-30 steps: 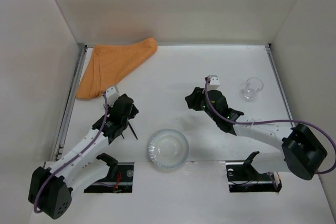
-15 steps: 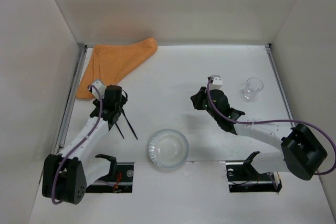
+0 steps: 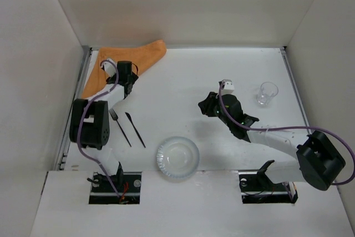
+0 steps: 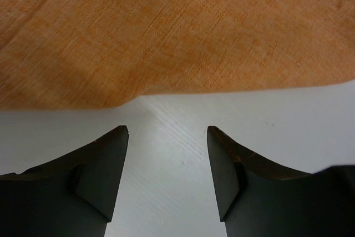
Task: Set the dinner table for one person
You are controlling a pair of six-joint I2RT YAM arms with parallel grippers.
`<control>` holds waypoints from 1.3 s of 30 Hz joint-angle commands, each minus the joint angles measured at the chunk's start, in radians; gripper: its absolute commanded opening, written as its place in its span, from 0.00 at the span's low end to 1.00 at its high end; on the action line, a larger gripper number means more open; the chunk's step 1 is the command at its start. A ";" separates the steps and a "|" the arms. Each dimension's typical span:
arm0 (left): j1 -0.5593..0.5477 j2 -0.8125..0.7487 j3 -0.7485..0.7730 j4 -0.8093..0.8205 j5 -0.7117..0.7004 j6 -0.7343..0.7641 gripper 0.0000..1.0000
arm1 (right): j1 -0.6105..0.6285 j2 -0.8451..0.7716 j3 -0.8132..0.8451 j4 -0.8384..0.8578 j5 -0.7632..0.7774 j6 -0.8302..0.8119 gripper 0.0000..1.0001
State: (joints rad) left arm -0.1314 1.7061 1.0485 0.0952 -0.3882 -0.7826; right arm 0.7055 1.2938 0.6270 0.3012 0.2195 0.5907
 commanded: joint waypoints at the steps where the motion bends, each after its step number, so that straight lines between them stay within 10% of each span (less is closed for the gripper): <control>1: 0.020 0.110 0.138 0.000 0.029 0.012 0.57 | -0.008 -0.011 0.007 0.052 -0.026 -0.002 0.39; 13: -0.006 0.401 0.436 -0.101 0.025 0.020 0.54 | -0.010 -0.001 0.007 0.070 -0.060 0.001 0.40; 23: -0.044 0.504 0.498 -0.092 0.107 0.014 0.08 | -0.031 -0.013 -0.001 0.067 -0.062 0.006 0.40; 39: -0.312 0.440 0.423 0.037 0.187 -0.020 0.04 | -0.036 -0.004 -0.007 0.081 -0.052 0.015 0.40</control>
State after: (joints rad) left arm -0.4156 2.1841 1.4864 0.1150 -0.2371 -0.7776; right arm 0.6754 1.2968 0.6247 0.3088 0.1619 0.5991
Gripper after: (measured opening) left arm 0.043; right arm 0.405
